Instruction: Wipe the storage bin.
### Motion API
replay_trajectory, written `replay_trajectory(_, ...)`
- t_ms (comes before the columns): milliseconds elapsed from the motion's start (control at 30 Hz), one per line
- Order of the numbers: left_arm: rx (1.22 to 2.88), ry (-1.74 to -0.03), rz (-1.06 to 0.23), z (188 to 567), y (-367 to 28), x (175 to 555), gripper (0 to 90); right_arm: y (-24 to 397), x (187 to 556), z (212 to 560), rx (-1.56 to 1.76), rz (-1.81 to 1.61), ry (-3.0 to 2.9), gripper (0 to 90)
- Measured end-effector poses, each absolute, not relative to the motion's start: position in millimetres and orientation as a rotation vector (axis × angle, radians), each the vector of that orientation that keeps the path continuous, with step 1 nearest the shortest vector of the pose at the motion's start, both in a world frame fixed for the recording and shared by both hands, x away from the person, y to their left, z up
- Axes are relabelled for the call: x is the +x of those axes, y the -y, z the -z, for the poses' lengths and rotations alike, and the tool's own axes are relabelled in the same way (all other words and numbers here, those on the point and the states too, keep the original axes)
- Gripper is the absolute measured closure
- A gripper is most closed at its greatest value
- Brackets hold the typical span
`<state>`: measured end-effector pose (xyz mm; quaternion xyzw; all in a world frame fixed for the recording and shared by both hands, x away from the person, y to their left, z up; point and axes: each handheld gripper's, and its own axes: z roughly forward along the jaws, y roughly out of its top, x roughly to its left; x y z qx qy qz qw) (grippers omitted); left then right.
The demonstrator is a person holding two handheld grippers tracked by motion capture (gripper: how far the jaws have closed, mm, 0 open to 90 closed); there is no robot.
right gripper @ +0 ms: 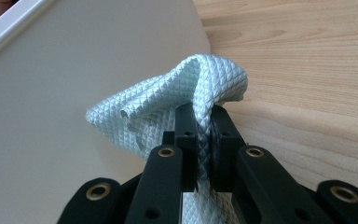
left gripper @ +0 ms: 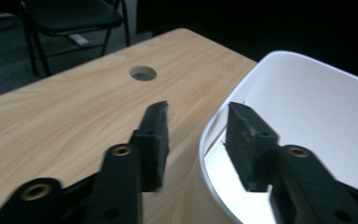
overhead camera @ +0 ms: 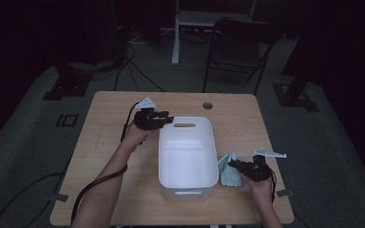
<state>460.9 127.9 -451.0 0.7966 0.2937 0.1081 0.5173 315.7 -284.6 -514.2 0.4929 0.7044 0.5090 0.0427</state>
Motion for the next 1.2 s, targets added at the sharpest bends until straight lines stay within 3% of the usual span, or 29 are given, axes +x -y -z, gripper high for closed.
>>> replay_trajectory(133, 1.926, -0.672, -0.263, 451.0, -123.1, 459.7, 76.8, 284.0, 315.8, 514.5, 1.507, -1.554, -2.155, 84.3)
replay_trajectory(467, 1.926, -0.700, -0.339, 451.6, -139.6, 439.8, 83.5, 284.7, 315.7, 513.5, 1.508, -1.555, -2.148, 84.4)
replay_trajectory(767, 1.914, -0.750, -0.350, 451.3, -154.2, 428.5, 81.9, 286.6, 315.3, 511.9, 1.517, -1.559, -2.132, 84.3)
replay_trajectory(933, 1.916, -0.766, -0.337, 451.7, -150.5, 433.3, 70.8, 286.1, 315.2, 511.9, 1.514, -1.560, -2.135, 84.4)
replay_trajectory(1200, 1.929, -0.732, -0.357, 452.7, -145.1, 435.6, 81.2, 287.6, 315.5, 512.6, 1.514, -1.558, -2.136, 84.4)
